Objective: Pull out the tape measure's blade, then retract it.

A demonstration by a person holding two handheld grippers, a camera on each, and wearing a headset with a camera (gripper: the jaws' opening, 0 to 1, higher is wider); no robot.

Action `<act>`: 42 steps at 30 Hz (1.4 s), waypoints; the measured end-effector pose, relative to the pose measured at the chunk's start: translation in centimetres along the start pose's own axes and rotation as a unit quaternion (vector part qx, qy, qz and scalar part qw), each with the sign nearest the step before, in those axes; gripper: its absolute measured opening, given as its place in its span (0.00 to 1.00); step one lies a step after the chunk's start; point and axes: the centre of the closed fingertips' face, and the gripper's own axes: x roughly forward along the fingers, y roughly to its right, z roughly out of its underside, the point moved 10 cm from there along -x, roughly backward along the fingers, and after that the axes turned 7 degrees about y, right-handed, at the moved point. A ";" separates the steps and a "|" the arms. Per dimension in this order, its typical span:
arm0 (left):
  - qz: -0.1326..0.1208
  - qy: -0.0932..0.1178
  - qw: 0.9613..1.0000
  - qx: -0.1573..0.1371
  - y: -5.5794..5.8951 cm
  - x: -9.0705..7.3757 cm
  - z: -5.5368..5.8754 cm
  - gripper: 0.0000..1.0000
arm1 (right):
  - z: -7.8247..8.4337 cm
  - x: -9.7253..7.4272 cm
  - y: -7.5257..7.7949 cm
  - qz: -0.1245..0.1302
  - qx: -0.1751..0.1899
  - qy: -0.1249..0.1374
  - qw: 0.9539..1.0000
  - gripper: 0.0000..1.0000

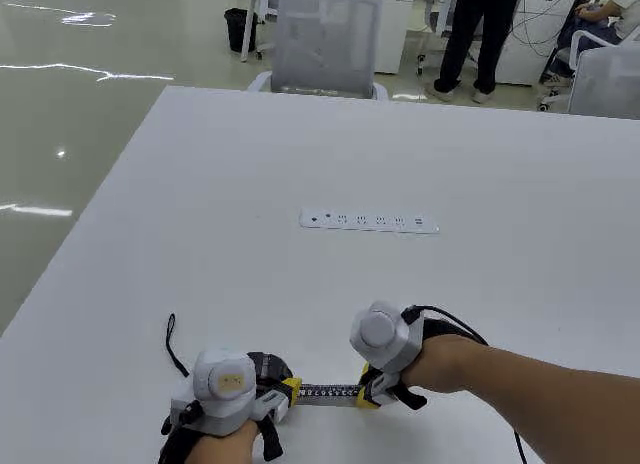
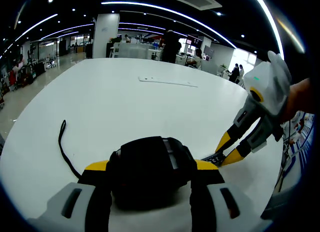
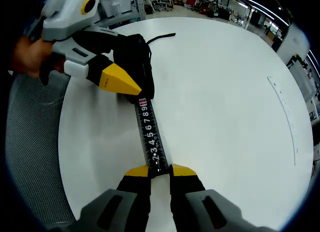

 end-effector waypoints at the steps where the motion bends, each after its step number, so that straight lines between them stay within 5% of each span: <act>1: 0.000 -0.001 1.000 0.000 0.0 0.0 0.0 0.60 | 0.0 0.0 0.0 0.000 0.000 0.000 1.000 0.13; 42: 0.001 0.006 1.000 0.002 0.0 0.1 0.1 0.60 | -1.9 1.2 -0.3 -0.013 0.000 0.005 1.000 0.13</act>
